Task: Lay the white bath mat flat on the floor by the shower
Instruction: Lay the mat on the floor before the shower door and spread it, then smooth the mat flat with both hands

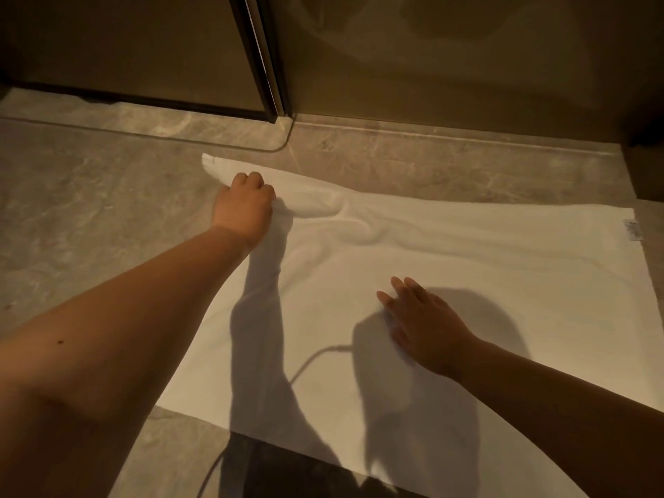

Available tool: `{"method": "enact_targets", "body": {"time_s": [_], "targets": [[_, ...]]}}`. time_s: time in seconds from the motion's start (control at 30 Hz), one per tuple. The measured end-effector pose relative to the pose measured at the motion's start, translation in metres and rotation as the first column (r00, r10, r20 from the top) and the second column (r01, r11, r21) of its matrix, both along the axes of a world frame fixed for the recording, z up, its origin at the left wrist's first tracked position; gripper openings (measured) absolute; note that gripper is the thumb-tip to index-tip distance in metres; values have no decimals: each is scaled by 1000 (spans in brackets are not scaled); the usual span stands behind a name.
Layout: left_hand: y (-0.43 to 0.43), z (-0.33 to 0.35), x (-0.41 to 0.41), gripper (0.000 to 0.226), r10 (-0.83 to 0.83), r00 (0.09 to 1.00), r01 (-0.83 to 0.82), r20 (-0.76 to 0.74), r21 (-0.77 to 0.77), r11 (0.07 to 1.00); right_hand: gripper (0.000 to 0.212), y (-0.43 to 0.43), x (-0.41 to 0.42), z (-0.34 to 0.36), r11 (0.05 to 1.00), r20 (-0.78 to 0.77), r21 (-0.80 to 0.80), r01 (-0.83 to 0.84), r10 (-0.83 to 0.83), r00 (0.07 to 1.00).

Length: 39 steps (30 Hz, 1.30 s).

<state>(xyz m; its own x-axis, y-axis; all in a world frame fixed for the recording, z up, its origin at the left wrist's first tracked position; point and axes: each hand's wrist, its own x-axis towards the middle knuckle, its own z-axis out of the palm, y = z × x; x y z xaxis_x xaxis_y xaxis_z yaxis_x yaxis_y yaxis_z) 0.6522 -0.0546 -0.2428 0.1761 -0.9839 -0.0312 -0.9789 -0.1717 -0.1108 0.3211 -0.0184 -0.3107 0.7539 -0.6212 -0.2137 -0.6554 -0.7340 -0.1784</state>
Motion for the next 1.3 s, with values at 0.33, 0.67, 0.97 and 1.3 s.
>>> {"method": "enact_targets", "body": {"time_s": [0.33,0.67,0.97,1.3], "targets": [[41,-32,-73,86,-223,958,284,-182,464,839,72,0,-3,2,997,-48,47,54,-52,998],[83,-66,-99,113,-204,977,206,-67,565,799,111,9,-36,1,900,-277,132,416,-370,887],[67,-58,-116,99,-201,964,255,-177,380,889,99,-14,-28,4,928,-92,71,367,-360,928],[45,-91,-118,103,-169,961,232,-220,308,923,82,-101,16,3,953,-25,25,303,-303,953]]}}
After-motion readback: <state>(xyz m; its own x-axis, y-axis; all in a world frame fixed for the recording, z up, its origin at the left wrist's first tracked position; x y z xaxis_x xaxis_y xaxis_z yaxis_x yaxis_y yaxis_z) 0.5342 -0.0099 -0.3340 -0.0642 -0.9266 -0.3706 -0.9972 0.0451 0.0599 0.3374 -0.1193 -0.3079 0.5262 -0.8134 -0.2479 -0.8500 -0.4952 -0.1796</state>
